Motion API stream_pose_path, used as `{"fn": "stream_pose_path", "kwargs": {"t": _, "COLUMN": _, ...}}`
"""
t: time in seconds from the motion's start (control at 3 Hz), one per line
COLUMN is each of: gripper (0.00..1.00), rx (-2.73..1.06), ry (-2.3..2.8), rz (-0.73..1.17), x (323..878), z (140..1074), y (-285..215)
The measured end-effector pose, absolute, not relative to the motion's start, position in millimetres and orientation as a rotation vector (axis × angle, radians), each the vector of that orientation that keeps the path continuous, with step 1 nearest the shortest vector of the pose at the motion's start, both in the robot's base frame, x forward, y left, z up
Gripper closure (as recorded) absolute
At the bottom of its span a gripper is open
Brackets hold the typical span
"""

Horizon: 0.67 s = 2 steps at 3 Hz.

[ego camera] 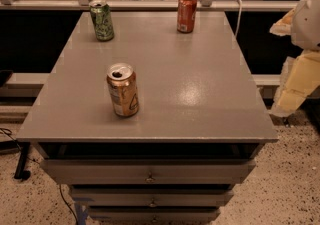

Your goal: Knock orange can over

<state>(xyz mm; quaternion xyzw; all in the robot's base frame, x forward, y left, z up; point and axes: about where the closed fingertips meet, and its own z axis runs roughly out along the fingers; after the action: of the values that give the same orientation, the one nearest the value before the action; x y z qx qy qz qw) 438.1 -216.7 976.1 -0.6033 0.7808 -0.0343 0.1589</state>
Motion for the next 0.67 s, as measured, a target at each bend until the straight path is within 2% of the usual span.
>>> {"fn": "stream_pose_path", "kwargs": {"t": 0.67, "gripper": 0.0, "rx": -1.716, "ry": 2.218, "rz": -0.09, "x": 439.2, "z": 977.5, "y": -214.5}}
